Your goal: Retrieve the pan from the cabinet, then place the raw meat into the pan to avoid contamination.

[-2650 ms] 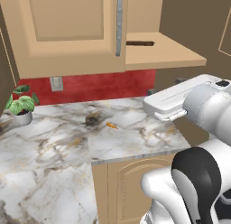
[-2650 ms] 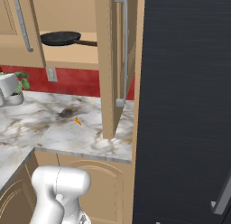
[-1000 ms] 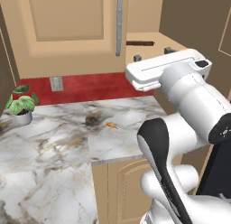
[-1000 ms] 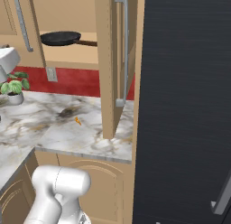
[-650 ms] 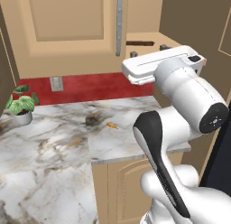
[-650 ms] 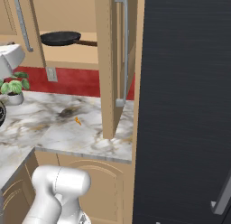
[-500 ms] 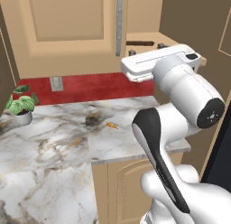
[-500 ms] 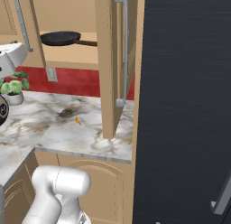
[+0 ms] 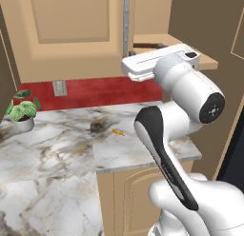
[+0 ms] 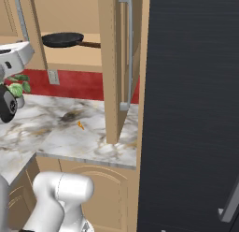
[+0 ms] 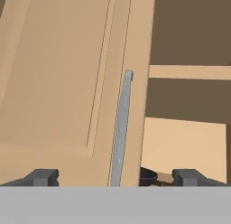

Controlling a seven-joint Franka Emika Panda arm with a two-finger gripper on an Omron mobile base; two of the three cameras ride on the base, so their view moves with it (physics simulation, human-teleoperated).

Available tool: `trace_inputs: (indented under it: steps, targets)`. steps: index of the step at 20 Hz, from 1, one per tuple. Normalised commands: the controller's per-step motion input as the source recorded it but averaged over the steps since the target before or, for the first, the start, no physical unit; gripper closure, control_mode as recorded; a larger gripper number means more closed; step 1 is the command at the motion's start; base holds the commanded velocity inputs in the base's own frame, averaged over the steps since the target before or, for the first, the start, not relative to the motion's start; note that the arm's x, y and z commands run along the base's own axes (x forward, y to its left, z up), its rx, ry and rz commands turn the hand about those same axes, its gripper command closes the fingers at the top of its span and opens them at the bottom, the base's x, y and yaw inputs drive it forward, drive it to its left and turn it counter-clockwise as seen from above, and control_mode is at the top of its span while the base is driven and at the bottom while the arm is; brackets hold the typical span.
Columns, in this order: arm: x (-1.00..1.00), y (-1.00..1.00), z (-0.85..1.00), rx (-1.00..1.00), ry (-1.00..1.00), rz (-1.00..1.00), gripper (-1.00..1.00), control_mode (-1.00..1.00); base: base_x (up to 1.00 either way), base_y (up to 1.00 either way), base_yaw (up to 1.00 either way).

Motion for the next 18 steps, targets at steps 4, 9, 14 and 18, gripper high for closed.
trace_inputs:
  steps: [4, 9, 14, 18]
  targets:
    - [0.33, 0.15, -0.05, 0.0, 0.0, 0.0, -1.0, -1.0, 0.0, 0.0, 0.0]
    - [0.32, 0.13, -0.02, 0.0, 0.0, -0.01, -1.0, -1.0, 0.0, 0.0, 0.0]
    - [0.32, 0.08, 0.0, 0.0, 0.0, -0.01, -1.0, -1.0, 0.0, 0.0, 0.0]
    - [0.29, 0.05, -0.01, 0.0, 0.0, -0.01, -1.0, -1.0, 0.0, 0.0, 0.0]
